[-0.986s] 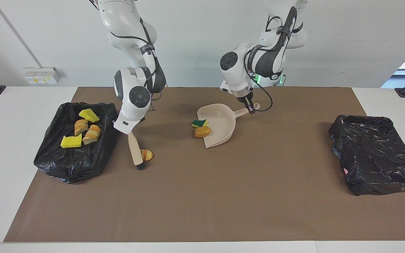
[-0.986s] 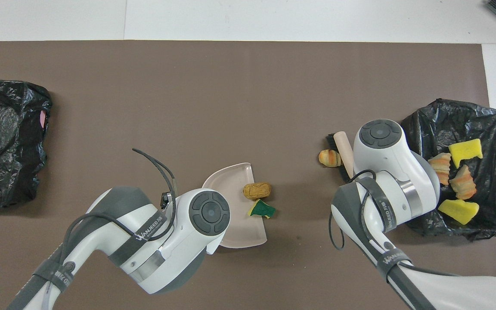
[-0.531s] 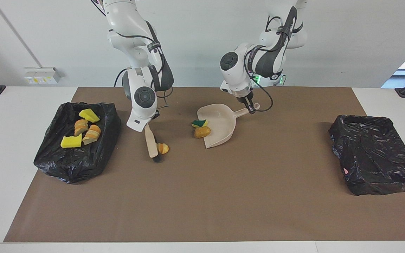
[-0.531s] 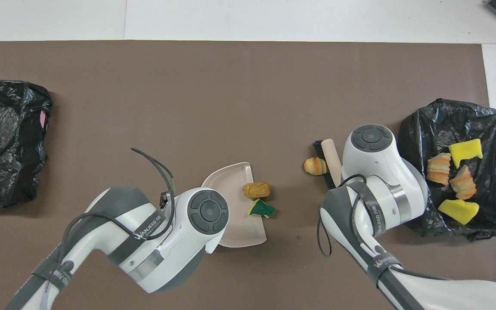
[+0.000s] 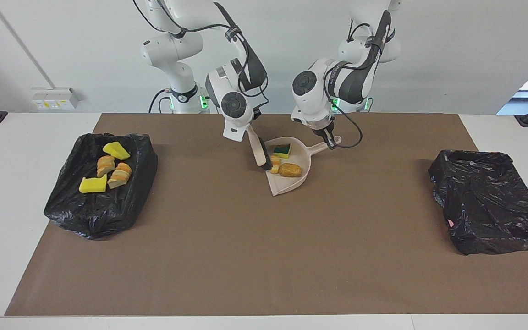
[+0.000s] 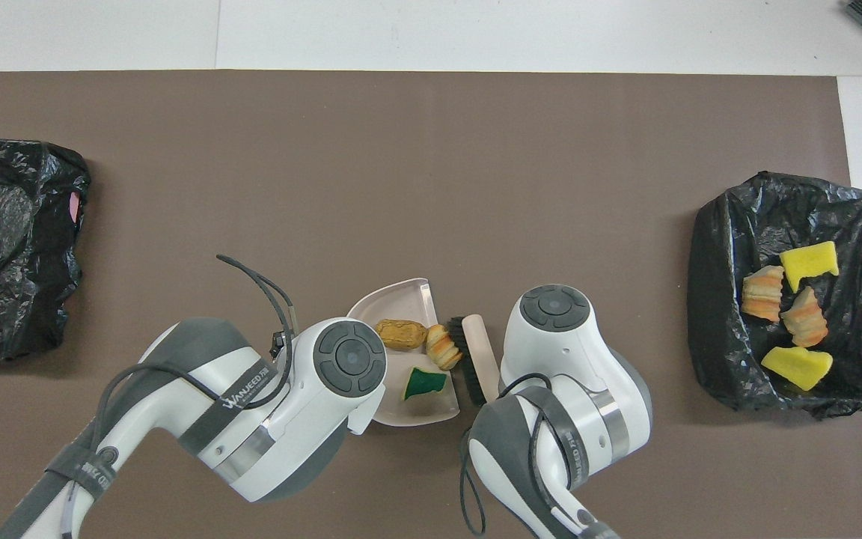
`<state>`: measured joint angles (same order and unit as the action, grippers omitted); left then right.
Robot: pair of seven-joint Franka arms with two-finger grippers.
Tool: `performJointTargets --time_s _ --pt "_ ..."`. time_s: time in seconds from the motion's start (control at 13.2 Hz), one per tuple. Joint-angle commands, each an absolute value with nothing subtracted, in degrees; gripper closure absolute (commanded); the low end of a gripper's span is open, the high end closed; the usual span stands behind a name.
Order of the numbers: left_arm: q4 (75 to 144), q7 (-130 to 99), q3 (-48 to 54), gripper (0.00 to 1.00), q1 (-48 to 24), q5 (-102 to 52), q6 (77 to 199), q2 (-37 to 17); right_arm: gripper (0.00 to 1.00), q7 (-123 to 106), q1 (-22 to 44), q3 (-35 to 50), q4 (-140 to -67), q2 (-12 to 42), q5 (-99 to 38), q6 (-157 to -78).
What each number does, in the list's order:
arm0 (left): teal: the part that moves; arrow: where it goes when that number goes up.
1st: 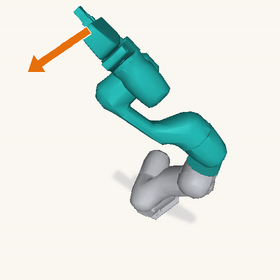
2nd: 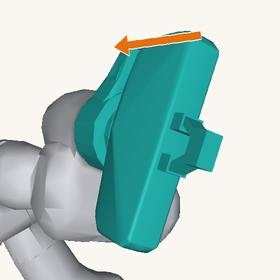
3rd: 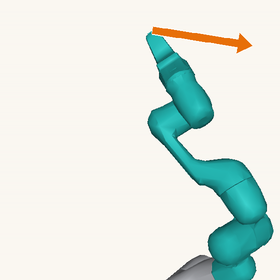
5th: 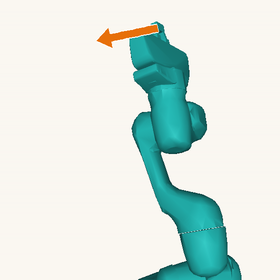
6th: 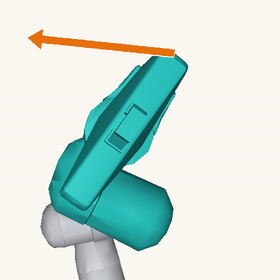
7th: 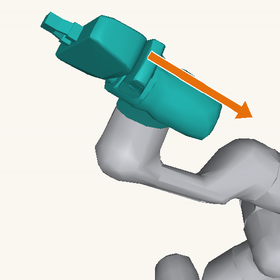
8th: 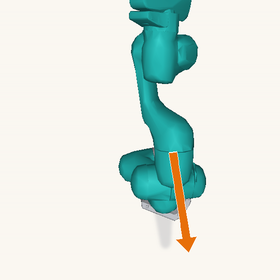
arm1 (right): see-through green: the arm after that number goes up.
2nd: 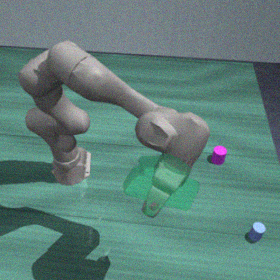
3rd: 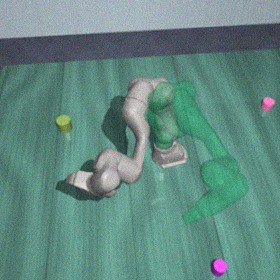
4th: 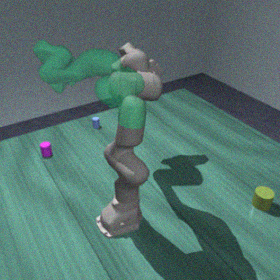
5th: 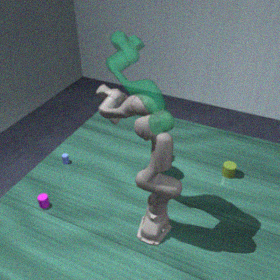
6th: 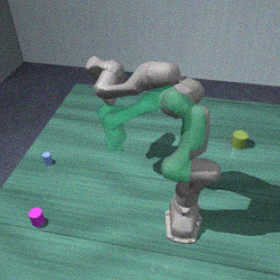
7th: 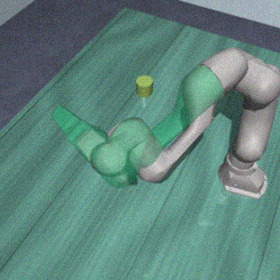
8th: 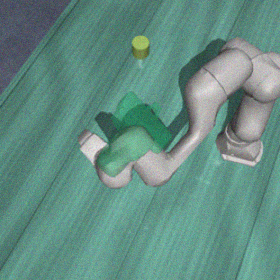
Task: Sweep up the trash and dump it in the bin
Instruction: 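Sweep the far crust into the dustpan with the right gripper's brush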
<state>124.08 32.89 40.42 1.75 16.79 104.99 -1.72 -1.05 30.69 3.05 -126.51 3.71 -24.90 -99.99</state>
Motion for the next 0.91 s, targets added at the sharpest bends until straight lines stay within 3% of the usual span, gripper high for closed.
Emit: performJointTargets --time_s 0.0,0.3,0.53,0.83 --pt "125.33 34.79 40.52 1.00 3.16 16.35 106.17 -0.97 1.00 0.52 30.76 2.73 -126.75 2.28 -29.44 -99.49" --pt "125.33 41.91 40.17 1.00 3.43 16.35 109.49 -1.58 1.00 11.47 30.06 2.02 -123.85 0.01 -28.04 -97.39" --pt "125.33 46.38 38.94 1.00 3.43 16.43 112.59 -1.93 1.00 21.77 29.71 2.02 -123.57 -5.87 -21.28 -93.61" --pt "125.24 53.51 34.20 1.00 3.08 16.44 112.68 0.78 1.00 28.56 29.70 2.81 -124.53 -8.52 -20.04 -91.49"
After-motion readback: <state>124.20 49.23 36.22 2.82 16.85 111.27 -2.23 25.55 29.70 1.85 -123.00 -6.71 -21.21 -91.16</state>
